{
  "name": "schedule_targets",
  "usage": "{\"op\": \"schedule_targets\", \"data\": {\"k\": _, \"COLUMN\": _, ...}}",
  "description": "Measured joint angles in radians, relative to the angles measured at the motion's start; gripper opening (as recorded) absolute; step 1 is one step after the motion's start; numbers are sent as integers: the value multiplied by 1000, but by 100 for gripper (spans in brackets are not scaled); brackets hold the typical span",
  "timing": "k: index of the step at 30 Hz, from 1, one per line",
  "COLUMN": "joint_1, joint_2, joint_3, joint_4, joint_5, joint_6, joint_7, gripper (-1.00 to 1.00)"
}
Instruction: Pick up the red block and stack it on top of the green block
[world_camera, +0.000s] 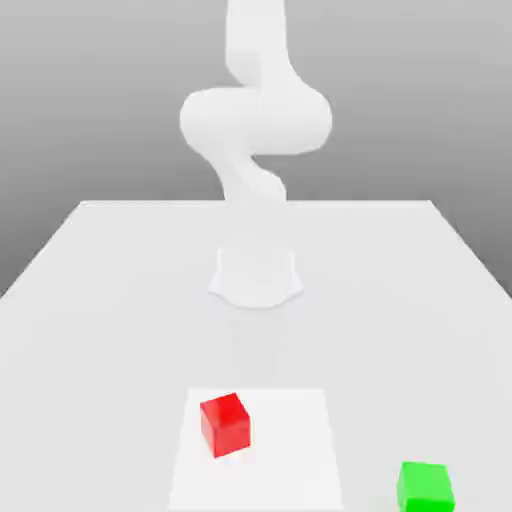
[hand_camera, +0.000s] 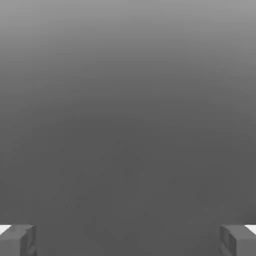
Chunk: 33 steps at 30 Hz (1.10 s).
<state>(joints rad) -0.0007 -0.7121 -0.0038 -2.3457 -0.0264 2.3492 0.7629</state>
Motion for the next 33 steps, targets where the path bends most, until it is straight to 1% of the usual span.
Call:
{"op": "schedule_targets", "data": {"k": 7, "joint_1": 0, "joint_2": 264, "joint_3": -34, "joint_4": -134, "joint_5": -61, "joint_6": 146, "joint_7": -124, "gripper": 0}}
{"op": "schedule_targets", "data": {"k": 13, "joint_1": 7, "joint_2": 482, "joint_3": -79, "joint_4": -246, "joint_5": -69, "joint_6": 268, "joint_7": -257, "gripper": 0}}
{"op": "schedule_targets", "data": {"k": 16, "joint_1": 10, "joint_2": 590, "joint_3": -97, "joint_4": -303, "joint_5": -47, "joint_6": 331, "joint_7": -343, "gripper": 0}}
{"op": "schedule_targets", "data": {"k": 20, "joint_1": 7, "joint_2": 735, "joint_3": -102, "joint_4": -372, "joint_5": 24, "joint_6": 416, "joint_7": -480, "gripper": 0}}
{"op": "schedule_targets", "data": {"k": 26, "joint_1": -23, "joint_2": 952, "joint_3": -56, "joint_4": -357, "joint_5": 99, "joint_6": 593, "joint_7": -552, "gripper": 0}}
{"op": "schedule_targets", "data": {"k": 27, "joint_1": -28, "joint_2": 975, "joint_3": -50, "joint_4": -354, "joint_5": 104, "joint_6": 612, "joint_7": -556, "gripper": -100}}
{"op": "schedule_targets", "data": {"k": 33, "joint_1": -31, "joint_2": 986, "joint_3": -46, "joint_4": -352, "joint_5": 105, "joint_6": 621, "joint_7": -556, "gripper": -100}}
